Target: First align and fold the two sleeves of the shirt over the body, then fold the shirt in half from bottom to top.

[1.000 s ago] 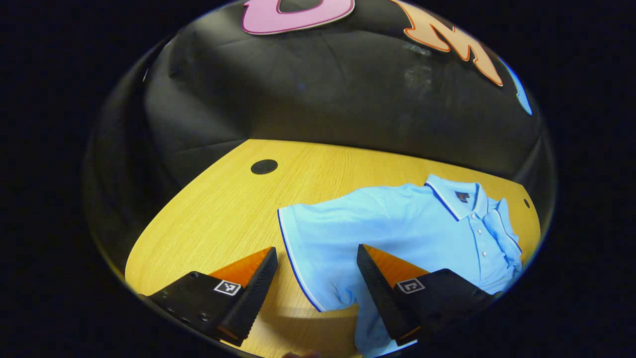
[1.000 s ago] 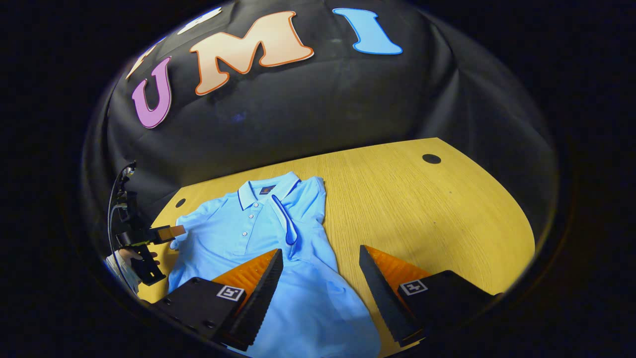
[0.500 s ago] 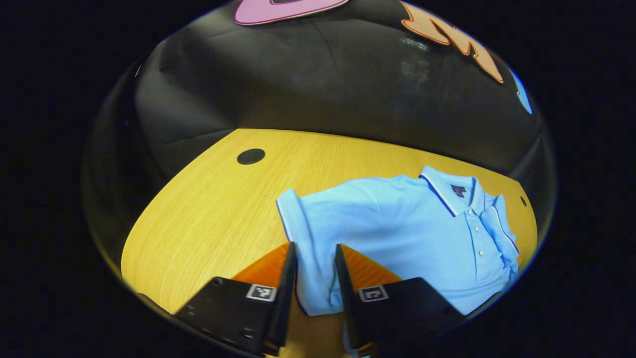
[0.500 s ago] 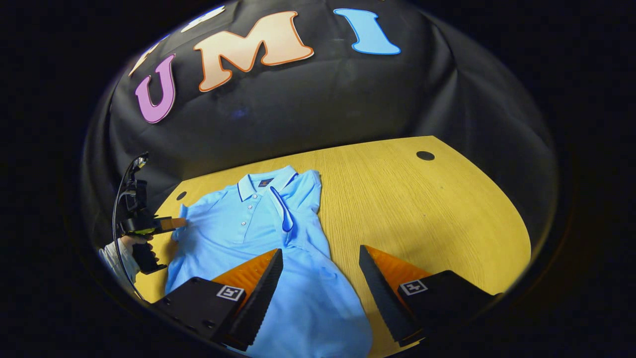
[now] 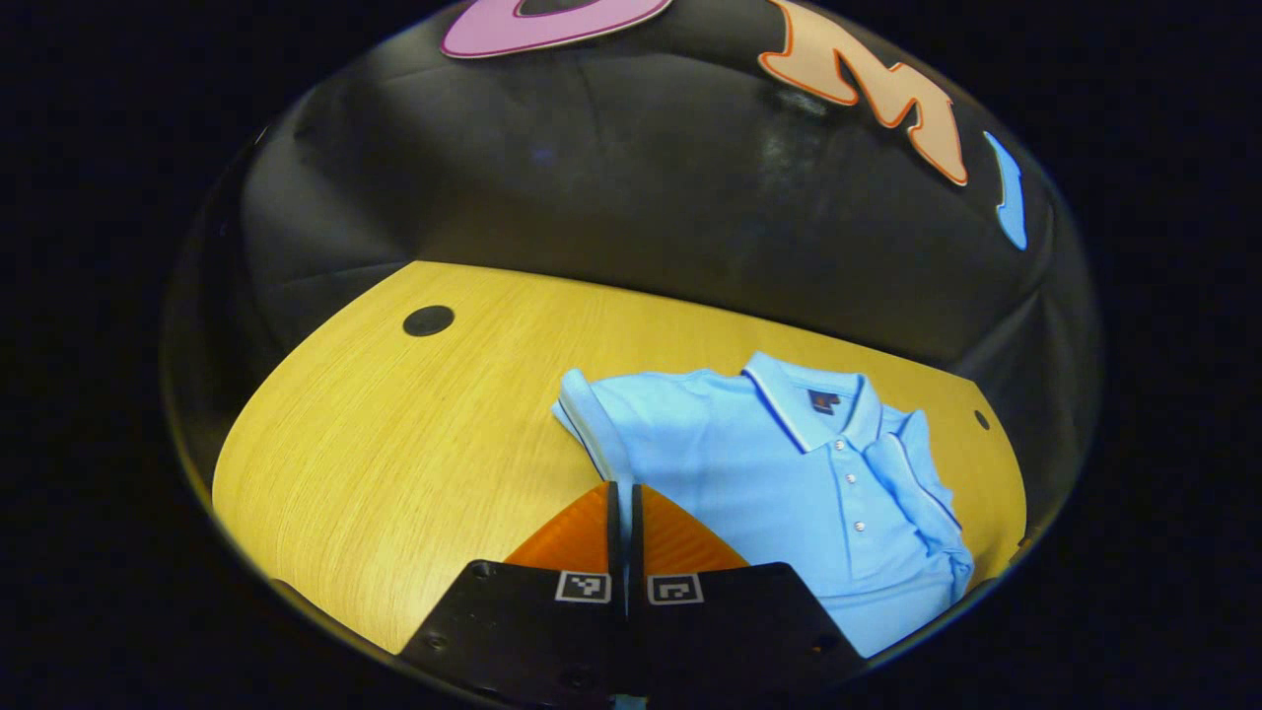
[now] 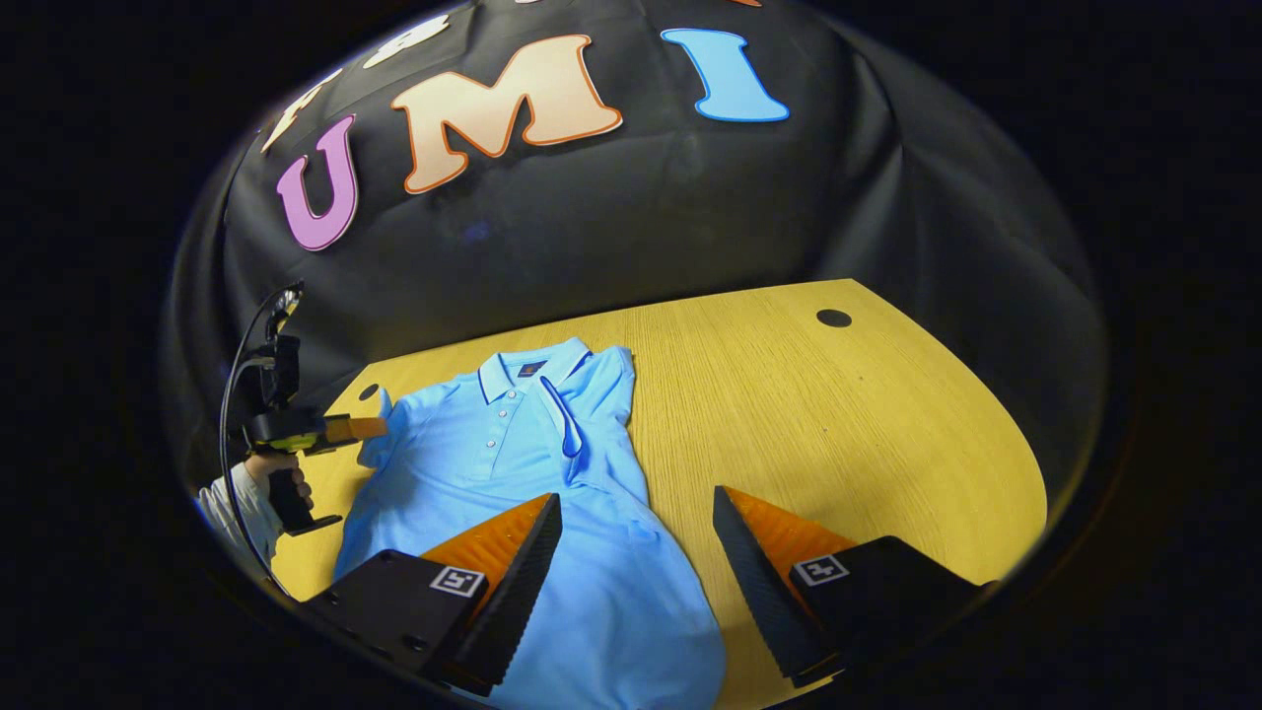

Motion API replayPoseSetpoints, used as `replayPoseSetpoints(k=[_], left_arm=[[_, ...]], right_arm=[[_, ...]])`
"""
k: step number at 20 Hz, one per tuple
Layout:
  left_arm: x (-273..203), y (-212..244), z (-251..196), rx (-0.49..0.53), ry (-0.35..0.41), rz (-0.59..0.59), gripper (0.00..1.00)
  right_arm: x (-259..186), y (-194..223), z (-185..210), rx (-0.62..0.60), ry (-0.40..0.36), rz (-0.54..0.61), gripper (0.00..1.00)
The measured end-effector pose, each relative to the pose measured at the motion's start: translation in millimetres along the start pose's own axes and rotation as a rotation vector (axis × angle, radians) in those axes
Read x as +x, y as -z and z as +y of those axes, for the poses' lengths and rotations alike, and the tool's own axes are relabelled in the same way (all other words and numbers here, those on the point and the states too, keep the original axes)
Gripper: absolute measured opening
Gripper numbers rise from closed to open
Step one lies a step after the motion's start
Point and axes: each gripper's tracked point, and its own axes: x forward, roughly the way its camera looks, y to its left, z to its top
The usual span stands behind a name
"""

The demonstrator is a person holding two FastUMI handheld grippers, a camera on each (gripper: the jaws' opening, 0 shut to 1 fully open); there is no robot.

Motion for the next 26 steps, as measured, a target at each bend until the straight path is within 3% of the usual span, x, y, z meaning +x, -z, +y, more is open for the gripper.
replayPoseSetpoints(k=[5, 12, 13, 17, 20, 26], left_arm=[[-10.8, -3.5, -69.4, 0.096, 0.123, -0.005, 0.00], [5.9, 27.3, -99.4, 0.190, 0.150, 0.047, 0.00], [0.1, 31.8, -108.6, 0.179, 0.199, 0.053, 0.09], [-19.1, 20.6, -104.8, 0.202, 0.228, -0.029, 0.99], [-50.2, 16.4, -93.8, 0.170, 0.219, -0.069, 0.96], [-128.6, 23.6, -55.0, 0.125, 0.144, -0.113, 0.96]], right_arm=[[-8.2, 7.3, 0.5, 0.009, -0.001, -0.001, 0.97], [-6.9, 11.7, 4.8, 0.024, 0.009, 0.002, 0.97], [-4.5, 12.4, 6.4, 0.028, 0.013, 0.001, 0.97], [-1.8, 10.8, 12.6, 0.034, 0.029, -0.016, 0.97], [-9.1, 7.7, 18.2, 0.015, 0.032, -0.042, 0.97], [-46.6, 14.7, 38.4, -0.088, -0.043, -0.090, 0.97]])
